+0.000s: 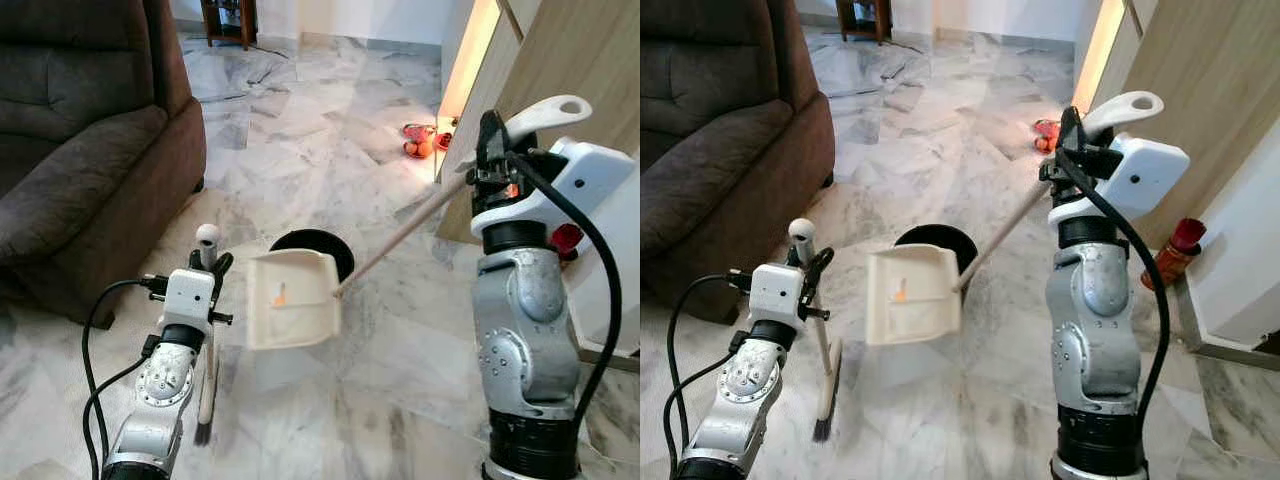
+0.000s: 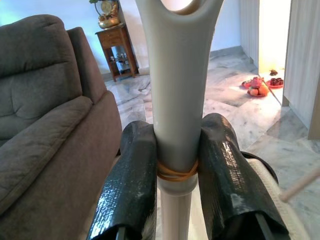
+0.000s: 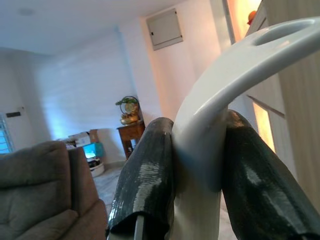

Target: Sweep floor

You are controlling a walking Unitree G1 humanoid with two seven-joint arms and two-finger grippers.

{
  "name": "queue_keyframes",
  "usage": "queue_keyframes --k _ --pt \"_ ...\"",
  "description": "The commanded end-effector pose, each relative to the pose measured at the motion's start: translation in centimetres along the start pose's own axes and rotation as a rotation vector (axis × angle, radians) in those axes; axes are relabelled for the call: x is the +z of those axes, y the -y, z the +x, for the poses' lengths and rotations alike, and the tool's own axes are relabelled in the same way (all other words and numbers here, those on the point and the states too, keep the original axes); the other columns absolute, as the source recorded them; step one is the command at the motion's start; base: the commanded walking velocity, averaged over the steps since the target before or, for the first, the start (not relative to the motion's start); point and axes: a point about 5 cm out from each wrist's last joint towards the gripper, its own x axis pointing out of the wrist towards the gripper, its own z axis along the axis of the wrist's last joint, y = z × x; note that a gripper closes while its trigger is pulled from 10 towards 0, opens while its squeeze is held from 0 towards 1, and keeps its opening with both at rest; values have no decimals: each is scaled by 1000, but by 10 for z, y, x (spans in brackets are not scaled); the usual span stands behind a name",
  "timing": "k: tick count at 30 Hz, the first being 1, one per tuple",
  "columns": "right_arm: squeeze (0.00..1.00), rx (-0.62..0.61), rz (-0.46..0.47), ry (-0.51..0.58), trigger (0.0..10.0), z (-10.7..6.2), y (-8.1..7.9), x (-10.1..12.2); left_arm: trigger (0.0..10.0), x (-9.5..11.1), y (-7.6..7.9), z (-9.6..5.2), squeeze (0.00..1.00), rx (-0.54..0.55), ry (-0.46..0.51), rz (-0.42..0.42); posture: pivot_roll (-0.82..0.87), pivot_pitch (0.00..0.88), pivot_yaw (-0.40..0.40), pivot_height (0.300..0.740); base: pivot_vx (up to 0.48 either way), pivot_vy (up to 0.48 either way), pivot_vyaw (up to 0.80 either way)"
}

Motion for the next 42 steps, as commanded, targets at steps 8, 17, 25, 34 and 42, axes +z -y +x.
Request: queue_keyframes --k 8,17,25,34,42 --pt "0 14 18 117 10000 9 -8 18 10000 4 -1 0 0 -4 30 18 54 92 -25 740 0 0 0" --pt "0 24 18 108 10000 8 -11 13 10000 4 -1 0 0 0 30 17 57 89 -25 740 247 0 0" --pt "0 29 21 105 10000 7 -12 11 10000 4 -1 0 0 -1 30 20 56 85 -23 740 320 0 0" --pt "0 37 24 106 10000 8 -13 11 10000 5 -1 0 0 2 32 22 58 84 -23 740 337 0 0" --pt "0 45 29 112 10000 8 -15 11 10000 5 -1 1 0 5 35 23 62 82 -25 740 338 0 0"
